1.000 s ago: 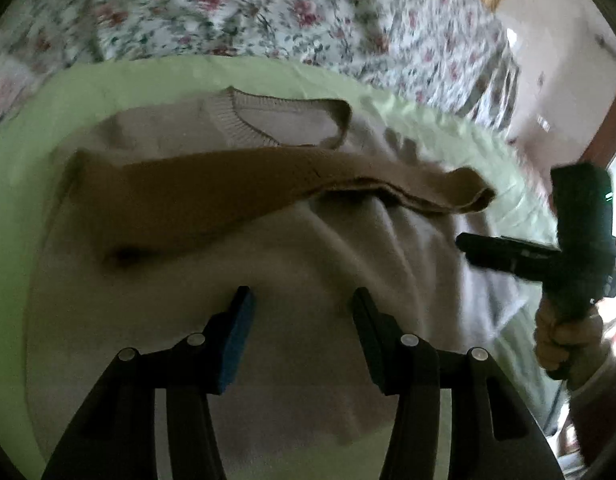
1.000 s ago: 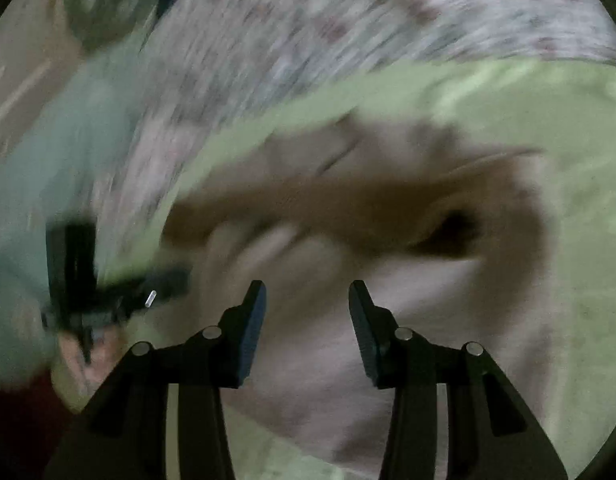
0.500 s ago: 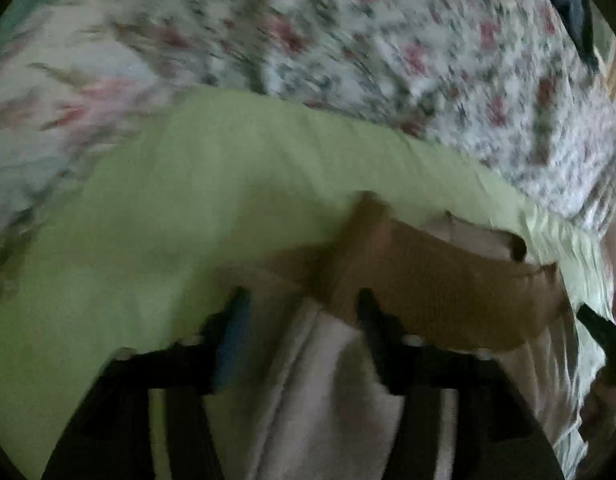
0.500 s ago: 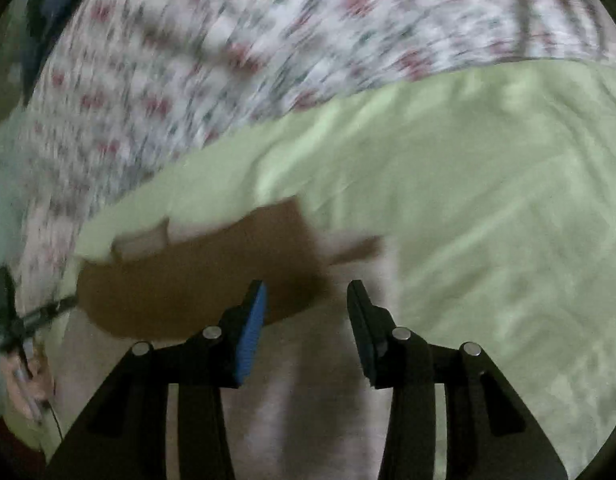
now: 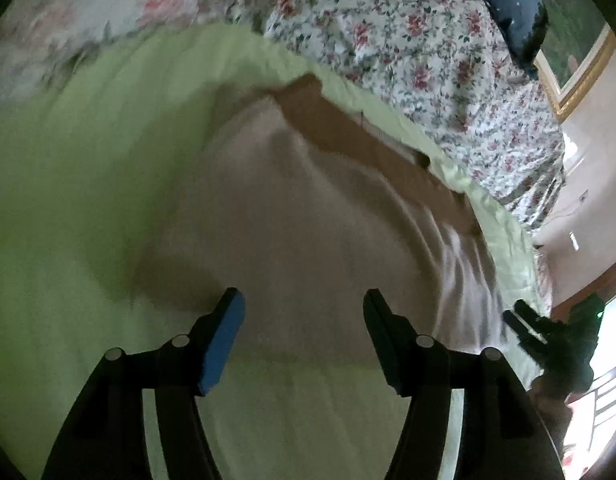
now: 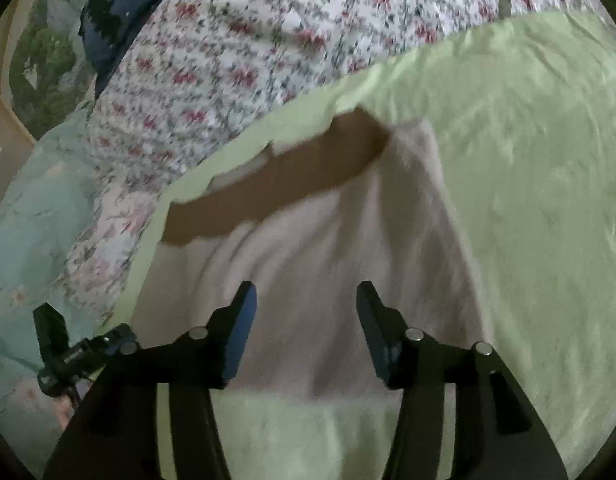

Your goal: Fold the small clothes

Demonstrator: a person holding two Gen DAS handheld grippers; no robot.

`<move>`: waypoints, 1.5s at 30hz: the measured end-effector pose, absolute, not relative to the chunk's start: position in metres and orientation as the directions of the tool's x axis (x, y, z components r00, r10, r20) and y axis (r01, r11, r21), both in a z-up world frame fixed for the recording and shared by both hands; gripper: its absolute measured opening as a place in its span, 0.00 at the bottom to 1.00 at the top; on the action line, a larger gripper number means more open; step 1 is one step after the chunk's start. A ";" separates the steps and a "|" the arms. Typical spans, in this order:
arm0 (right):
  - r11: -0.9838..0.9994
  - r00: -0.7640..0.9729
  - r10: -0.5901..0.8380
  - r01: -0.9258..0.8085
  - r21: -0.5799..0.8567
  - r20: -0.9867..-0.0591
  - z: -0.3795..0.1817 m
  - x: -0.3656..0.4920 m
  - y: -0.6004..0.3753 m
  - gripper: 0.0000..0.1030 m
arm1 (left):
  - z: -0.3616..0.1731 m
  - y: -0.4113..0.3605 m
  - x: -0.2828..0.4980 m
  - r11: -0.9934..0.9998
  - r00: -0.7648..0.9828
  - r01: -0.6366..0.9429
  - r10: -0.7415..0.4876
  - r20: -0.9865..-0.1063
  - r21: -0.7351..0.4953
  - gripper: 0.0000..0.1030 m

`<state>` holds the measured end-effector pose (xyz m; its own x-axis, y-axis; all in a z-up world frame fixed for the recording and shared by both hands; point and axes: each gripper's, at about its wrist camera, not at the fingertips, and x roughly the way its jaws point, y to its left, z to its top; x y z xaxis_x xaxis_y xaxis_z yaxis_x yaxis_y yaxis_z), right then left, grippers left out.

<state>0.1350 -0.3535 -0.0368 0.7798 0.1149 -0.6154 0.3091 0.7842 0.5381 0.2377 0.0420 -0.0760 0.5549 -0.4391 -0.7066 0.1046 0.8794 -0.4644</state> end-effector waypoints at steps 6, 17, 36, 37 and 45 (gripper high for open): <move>0.753 0.764 0.164 0.311 0.580 -0.623 -0.056 0.105 -0.327 0.53 | -0.103 0.044 0.198 0.847 0.517 0.039 -0.470 -0.715 -0.530 0.66; 0.745 0.751 0.191 0.308 0.591 -0.632 -0.060 0.086 -0.314 0.55 | -0.108 0.041 0.192 0.819 0.540 0.003 -0.484 -0.689 -0.574 0.74; 0.757 0.769 0.194 0.277 0.592 -0.609 -0.053 0.110 -0.323 0.56 | -0.109 0.061 0.291 0.808 0.669 -0.104 -0.375 -0.641 -0.580 0.38; 0.759 0.771 0.192 0.275 0.590 -0.607 -0.052 0.112 -0.325 0.56 | -0.107 0.058 0.295 0.810 0.664 -0.092 -0.384 -0.641 -0.580 0.21; 0.764 0.801 0.183 0.249 0.595 -0.570 -0.034 0.138 -0.362 0.56 | -0.042 0.009 0.275 0.855 0.717 0.152 -0.441 -0.540 -0.496 0.10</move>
